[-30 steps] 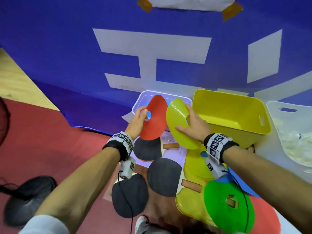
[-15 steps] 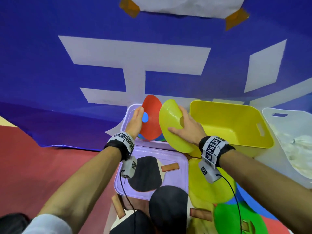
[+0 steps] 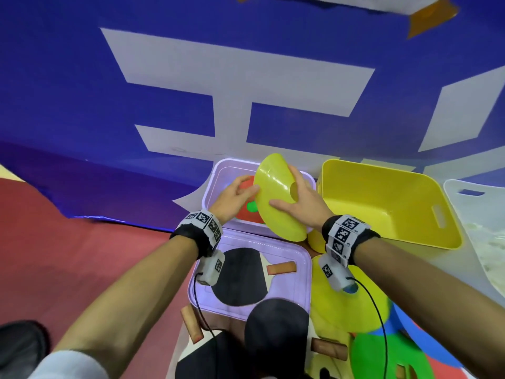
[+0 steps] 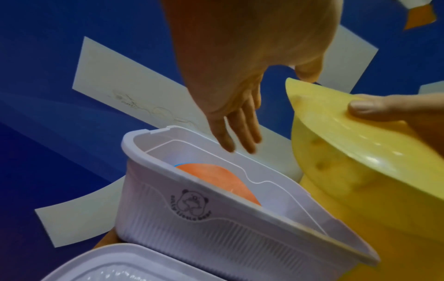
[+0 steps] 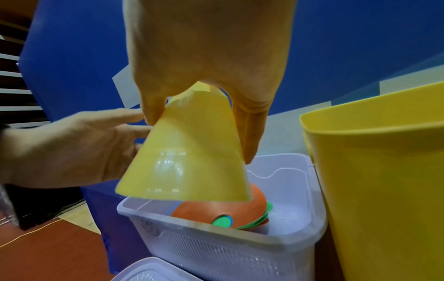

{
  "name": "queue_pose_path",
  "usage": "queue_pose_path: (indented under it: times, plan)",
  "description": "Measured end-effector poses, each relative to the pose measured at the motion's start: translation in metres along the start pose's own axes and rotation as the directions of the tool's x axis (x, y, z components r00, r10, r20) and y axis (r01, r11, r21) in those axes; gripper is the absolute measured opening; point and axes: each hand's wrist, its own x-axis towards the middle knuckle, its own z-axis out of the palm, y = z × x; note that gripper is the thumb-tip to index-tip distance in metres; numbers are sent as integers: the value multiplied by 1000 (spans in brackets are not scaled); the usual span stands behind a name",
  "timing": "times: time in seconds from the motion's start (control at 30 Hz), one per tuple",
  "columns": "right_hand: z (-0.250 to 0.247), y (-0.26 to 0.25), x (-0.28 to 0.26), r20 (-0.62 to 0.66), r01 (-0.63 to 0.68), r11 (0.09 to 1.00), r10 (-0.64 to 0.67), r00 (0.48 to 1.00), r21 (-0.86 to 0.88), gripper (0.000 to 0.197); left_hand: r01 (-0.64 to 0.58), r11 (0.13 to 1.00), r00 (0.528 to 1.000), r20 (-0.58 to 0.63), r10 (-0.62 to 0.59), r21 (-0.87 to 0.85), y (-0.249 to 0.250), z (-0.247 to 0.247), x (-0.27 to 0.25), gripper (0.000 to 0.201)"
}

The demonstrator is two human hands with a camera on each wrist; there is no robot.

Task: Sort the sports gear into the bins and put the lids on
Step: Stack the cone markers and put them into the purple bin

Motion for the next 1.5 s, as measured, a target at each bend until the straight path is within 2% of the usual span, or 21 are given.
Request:
queue_pose_path:
  times: [0.1, 0.2, 0.33, 0.53, 0.67, 0.8, 0.87, 0.93, 1.0, 1.17, 1.23, 1.33, 1.43, 1.5]
  plan:
    - [4, -4, -5, 64, 51, 998, -53, 997, 26, 108, -22, 997, 999, 48, 25, -79, 5, 5, -8, 33]
    - [6, -4, -13, 107, 43, 996, -51, 993, 76, 113, -48, 991, 998, 28, 52, -124, 13, 8, -18, 30]
    - [-3, 1, -27, 74, -8, 944, -17, 997, 330, 113, -121, 990, 992, 30, 124, -77, 21, 12, -29, 28]
    - [-30, -4, -47, 45, -82, 829, 68, 997, 554, 79, -228, 968, 974, 14, 228, 109, 28, 33, -46, 29]
    - [-41, -6, -60, 30, -102, 775, 107, 994, 624, 71, -325, 884, 943, 44, 330, 335, 31, 46, -58, 28]
    - [-45, -6, -65, 60, -157, 754, 154, 986, 638, 51, -439, 712, 889, 152, 431, 547, 35, 49, -69, 32]
    - [-42, -5, -65, 85, -185, 748, 170, 982, 638, 59, -453, 681, 880, 165, 446, 575, 31, 46, -69, 28]
    - [-37, -4, -64, 98, -200, 726, 182, 979, 658, 62, -409, 657, 897, 147, 416, 634, 24, 43, -68, 40]
    - [-30, -2, -63, 99, -215, 683, 205, 974, 698, 62, -312, 660, 930, 79, 359, 683, 21, 43, -71, 54]
    - [-14, -2, -55, 97, -236, 644, 244, 965, 728, 73, -106, 783, 987, -33, 159, 612, 11, 35, -79, 97]
    - [-9, -4, -49, 94, -237, 642, 249, 964, 730, 77, -66, 813, 993, -45, 113, 578, 4, 28, -74, 105]
    - [-4, -8, -38, 78, -224, 645, 247, 966, 731, 76, -42, 852, 996, -47, 77, 521, -1, 18, -64, 104]
    - [2, -11, -22, 73, -233, 635, 268, 961, 736, 80, -39, 844, 995, -59, 84, 535, -8, 8, -45, 84]
    - [7, -11, -11, 119, -262, 645, 258, 959, 718, 86, -35, 837, 992, -83, 95, 546, -12, 3, -33, 80]
